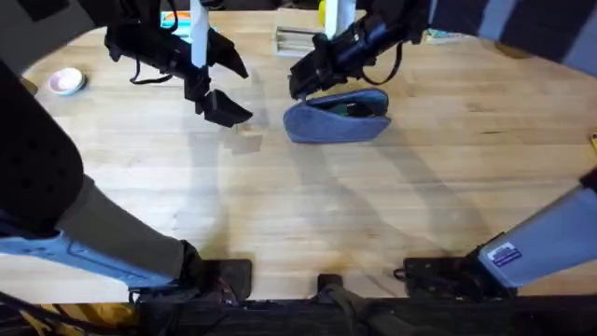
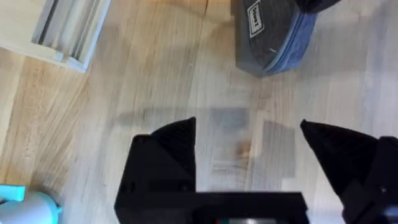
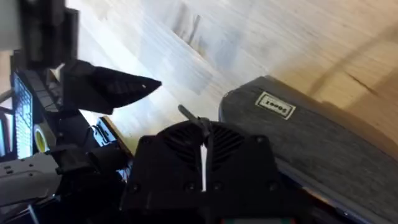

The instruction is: Unzip the bag, pick up the pens from the table one at a time and place them inside, then zip the bag closed.

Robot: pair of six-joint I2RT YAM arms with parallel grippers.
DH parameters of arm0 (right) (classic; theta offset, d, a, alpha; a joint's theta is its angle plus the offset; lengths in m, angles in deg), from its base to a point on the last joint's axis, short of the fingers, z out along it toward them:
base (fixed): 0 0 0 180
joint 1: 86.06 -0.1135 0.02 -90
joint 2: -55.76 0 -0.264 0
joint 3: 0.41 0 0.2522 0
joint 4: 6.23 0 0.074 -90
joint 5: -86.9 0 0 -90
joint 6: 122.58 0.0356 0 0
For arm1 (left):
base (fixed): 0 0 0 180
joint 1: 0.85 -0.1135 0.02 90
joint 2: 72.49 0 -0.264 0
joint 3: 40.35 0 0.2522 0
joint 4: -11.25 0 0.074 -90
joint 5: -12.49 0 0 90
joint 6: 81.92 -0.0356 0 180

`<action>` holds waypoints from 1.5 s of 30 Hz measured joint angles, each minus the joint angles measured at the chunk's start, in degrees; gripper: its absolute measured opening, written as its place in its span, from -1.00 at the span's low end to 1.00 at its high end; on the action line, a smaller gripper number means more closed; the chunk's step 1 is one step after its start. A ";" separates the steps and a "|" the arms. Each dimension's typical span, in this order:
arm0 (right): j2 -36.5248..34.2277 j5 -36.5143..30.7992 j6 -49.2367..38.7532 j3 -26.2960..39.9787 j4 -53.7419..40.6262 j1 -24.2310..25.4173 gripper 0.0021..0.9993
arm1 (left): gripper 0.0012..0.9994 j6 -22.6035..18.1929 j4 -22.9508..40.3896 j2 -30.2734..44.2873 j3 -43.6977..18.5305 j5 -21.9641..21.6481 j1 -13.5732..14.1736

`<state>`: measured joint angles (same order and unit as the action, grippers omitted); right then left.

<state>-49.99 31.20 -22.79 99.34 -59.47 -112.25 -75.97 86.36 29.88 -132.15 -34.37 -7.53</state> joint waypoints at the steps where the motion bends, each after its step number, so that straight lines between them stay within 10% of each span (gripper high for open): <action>1: 1.01 -0.28 -0.19 0.00 -0.07 0.00 -0.94 | 0.99 0.02 0.03 0.00 0.00 0.55 0.00; 28: 3.47 -6.88 -0.83 0.00 2.09 0.04 -0.94 | 0.99 0.04 -1.19 9.53 0.00 16.83 6.14; 42: 3.47 -7.11 -0.83 0.00 2.11 0.04 -0.94 | 0.99 0.04 -3.29 9.42 0.00 16.58 11.18; 45: 3.47 -7.13 -0.83 0.00 2.11 0.04 -0.94 | 0.34 0.07 -3.77 9.42 0.00 16.58 12.34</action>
<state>-46.52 24.07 -23.62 99.34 -57.35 -112.21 -75.90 82.60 39.30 -132.15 -17.79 4.81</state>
